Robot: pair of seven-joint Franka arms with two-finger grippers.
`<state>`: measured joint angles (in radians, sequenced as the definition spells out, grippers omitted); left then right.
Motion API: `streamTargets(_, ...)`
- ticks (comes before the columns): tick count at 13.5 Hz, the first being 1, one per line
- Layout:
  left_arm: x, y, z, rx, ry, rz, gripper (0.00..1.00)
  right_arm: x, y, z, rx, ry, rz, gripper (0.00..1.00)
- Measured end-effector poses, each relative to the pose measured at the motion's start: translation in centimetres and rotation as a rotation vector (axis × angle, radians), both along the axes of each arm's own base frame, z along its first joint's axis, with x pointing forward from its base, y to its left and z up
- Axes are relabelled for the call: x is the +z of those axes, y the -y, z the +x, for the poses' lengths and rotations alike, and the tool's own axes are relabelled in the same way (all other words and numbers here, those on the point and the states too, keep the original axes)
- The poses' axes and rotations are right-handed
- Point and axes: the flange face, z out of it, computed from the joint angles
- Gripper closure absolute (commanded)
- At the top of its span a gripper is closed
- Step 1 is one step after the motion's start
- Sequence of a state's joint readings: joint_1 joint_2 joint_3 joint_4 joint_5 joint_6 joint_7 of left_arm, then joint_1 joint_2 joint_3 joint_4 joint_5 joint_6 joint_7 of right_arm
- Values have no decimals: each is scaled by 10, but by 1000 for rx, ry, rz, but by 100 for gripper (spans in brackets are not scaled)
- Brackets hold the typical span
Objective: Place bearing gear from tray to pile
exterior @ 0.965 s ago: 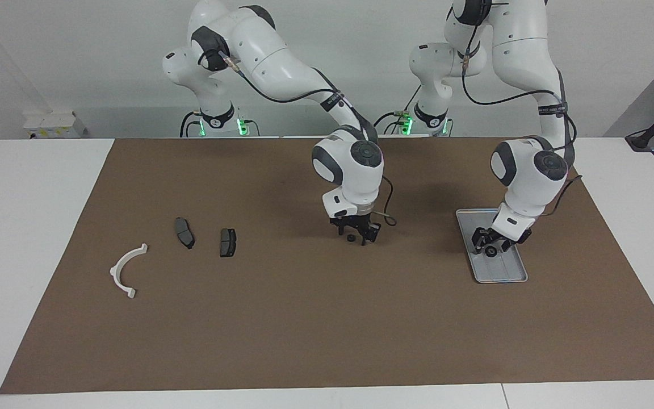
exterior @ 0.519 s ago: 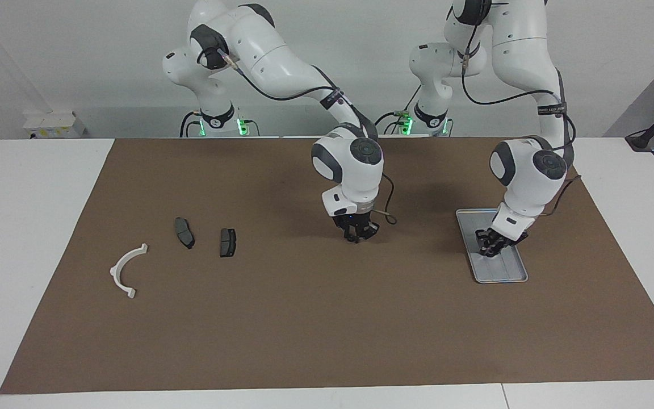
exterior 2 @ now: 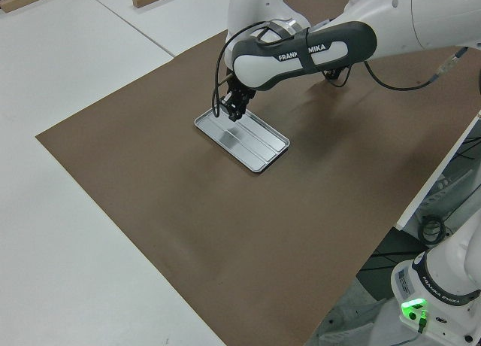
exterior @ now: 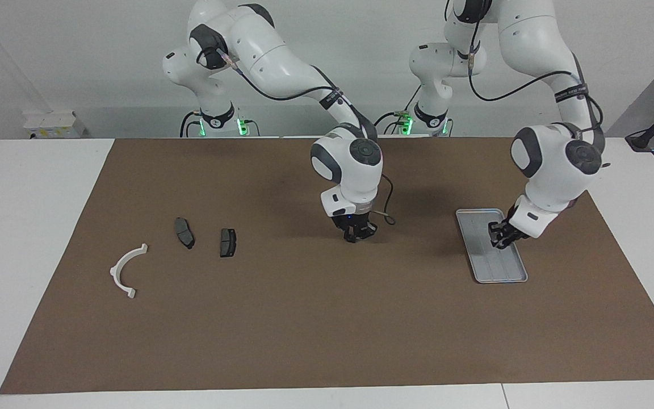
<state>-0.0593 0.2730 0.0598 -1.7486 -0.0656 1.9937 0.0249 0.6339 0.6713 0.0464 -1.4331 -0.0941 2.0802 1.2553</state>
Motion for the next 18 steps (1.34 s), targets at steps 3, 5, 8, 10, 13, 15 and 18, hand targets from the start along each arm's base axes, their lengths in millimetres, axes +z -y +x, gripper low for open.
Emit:
streamTargets(3, 72, 19, -4, 53, 27, -48, 100, 62, 64, 47, 96, -65, -48, 100)
streamTargets(5, 82, 81, -14, 132, 27, -42, 100, 117, 143, 78, 226, -96, -47, 100)
streamTargets(8, 69, 231, -51, 233, 63, 5, 100, 164, 267, 106, 442, -132, -31, 100)
streamTargets(10, 57, 306, -87, 254, 75, 4, 100, 164, 349, 124, 570, -131, -14, 100)
streamTargets(13, 22, 376, -122, 285, 117, 38, 100, 131, 445, 137, 667, -100, -5, 100)
streamTargets(15, -23, 406, -131, 292, 120, 62, 100, 103, 464, 136, 672, -91, -3, 100)
streamTargets(18, -77, 422, -130, 297, 122, 68, 100, 62, 463, 137, 689, -56, -10, 100)
